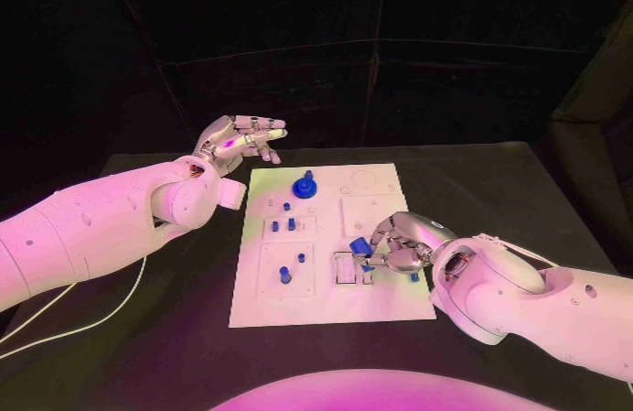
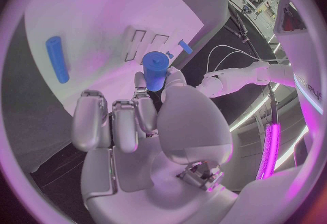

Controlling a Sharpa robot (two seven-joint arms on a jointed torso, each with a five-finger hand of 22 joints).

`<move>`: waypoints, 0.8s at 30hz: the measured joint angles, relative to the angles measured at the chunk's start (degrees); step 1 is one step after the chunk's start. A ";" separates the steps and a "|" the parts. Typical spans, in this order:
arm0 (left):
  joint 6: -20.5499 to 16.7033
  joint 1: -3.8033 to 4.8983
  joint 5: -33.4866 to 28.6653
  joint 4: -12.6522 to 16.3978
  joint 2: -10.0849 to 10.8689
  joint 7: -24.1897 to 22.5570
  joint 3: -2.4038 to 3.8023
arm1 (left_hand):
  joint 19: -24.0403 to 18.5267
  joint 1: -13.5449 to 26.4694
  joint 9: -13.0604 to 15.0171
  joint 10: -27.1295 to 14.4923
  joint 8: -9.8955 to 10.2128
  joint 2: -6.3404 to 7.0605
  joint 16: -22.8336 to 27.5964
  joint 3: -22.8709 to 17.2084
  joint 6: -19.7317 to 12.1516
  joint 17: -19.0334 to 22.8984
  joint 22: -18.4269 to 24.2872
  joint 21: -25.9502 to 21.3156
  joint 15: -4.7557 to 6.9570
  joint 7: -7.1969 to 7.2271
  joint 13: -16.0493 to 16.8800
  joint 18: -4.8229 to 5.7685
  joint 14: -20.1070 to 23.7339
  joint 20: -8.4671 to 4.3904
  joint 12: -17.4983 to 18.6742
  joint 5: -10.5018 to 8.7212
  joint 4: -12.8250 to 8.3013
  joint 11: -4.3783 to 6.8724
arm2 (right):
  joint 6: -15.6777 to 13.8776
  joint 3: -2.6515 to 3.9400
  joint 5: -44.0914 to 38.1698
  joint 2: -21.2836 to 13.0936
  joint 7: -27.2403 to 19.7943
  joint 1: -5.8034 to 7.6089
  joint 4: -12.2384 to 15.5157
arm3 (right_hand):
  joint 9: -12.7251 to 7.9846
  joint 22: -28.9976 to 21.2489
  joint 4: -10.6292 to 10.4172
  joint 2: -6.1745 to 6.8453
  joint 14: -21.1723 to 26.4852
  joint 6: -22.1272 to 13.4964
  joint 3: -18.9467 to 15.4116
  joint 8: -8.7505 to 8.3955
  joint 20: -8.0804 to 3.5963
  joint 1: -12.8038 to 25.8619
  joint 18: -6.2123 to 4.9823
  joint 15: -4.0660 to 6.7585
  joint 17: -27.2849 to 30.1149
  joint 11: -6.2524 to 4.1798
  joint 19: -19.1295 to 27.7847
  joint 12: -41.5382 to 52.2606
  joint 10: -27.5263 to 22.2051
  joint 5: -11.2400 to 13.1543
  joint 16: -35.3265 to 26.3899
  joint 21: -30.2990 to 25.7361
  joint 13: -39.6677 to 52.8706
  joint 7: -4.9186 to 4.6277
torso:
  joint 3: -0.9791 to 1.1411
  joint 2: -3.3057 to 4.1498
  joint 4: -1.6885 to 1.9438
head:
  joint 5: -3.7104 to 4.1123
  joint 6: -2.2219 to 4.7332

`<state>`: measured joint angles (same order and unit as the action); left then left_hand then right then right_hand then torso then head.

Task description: Assemble the parts on the task board

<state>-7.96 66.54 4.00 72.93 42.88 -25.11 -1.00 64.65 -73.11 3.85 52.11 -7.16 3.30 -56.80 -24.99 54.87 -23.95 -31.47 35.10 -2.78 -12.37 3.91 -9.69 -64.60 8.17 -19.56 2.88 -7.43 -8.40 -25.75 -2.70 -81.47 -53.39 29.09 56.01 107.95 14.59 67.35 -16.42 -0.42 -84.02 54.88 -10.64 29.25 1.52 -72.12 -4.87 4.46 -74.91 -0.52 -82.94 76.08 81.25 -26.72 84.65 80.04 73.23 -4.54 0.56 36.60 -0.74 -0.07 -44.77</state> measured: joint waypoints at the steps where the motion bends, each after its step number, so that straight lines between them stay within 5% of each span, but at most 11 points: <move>1: 0.00 0.00 0.00 0.00 -0.01 0.00 0.00 | 0.00 0.00 0.00 0.00 0.00 0.00 0.00 0.00 0.00 0.00 0.00 0.00 0.00 0.00 0.00 0.00 0.00 0.00 0.00 0.00 0.00 0.00 | 0.33 0.00 0.22 0.40 0.05 0.00 -0.17 | 0.01 -0.03 -0.01 -0.16 0.08 0.10 -0.01 0.04 0.00 0.16 0.00 0.08 0.00 -0.03 0.00 -0.12 0.02 0.00 0.00 0.00 -0.15 -0.09 | 0.00 0.01 0.00 | -0.03 -0.02; 17: 0.08 0.00 0.00 -0.03 -0.19 0.07 0.00 | 0.00 0.00 0.00 0.00 -0.40 0.00 0.00 0.00 0.00 0.22 0.12 0.00 0.00 0.00 0.00 0.01 0.00 0.00 -0.35 0.00 0.00 0.00 | 5.38 -0.01 1.99 3.80 3.25 0.00 -2.32 | 1.21 0.07 -0.17 -1.84 -0.02 1.86 -1.44 0.97 -0.63 2.81 0.00 0.99 0.00 -1.75 -0.19 -1.57 0.33 0.62 0.21 0.00 -0.79 0.18 | 0.05 0.02 -0.10 | -0.46 -0.14; 21: 0.11 0.00 0.00 -0.03 -0.22 0.09 0.00 | 0.00 0.00 0.00 0.00 -0.41 0.00 0.00 0.00 0.00 0.22 0.12 0.00 0.00 0.00 0.00 0.01 0.00 0.00 -0.35 0.00 0.00 0.00 | 5.39 -0.01 1.89 4.36 3.99 0.00 -2.67 | 1.53 0.07 -0.21 -1.87 0.10 2.57 -2.27 1.16 -0.83 3.73 -0.01 1.12 0.00 -1.95 -0.40 -1.54 0.53 2.26 0.21 0.00 -0.72 0.74 | 0.07 -0.01 -0.10 | -0.47 -0.08; 24: 0.12 0.00 0.00 -0.03 -0.22 0.10 0.00 | 0.00 0.00 0.00 0.00 -0.41 0.00 0.00 0.00 0.00 0.22 0.11 0.00 0.00 0.00 0.00 0.00 0.00 0.00 -0.35 0.00 0.00 0.00 | 5.32 -0.01 1.76 4.70 4.34 0.00 -2.99 | 1.87 0.06 -0.22 -2.12 0.20 4.19 -3.30 1.19 -0.97 5.14 0.00 1.23 0.01 -2.17 -0.26 -1.54 0.74 6.24 0.21 0.00 -0.73 1.97 | 0.07 -0.01 -0.10 | -0.44 -0.05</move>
<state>-7.84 66.54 4.00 72.90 42.65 -25.01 -1.00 64.65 -73.11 3.85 52.11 -7.57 3.30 -56.80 -24.99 54.87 -23.73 -31.36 35.10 -2.78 -12.37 3.91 -9.69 -64.60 8.17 -19.91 2.88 -7.43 -8.40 -20.43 -2.71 -79.71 -48.69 33.43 56.01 104.96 16.46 67.41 -16.65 -2.54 -83.82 59.06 -13.95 30.45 0.55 -66.98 -4.88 5.69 -74.91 -2.69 -83.20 74.54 81.99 -20.48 84.86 80.04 72.50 -2.57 0.63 36.60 -0.85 -0.51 -44.82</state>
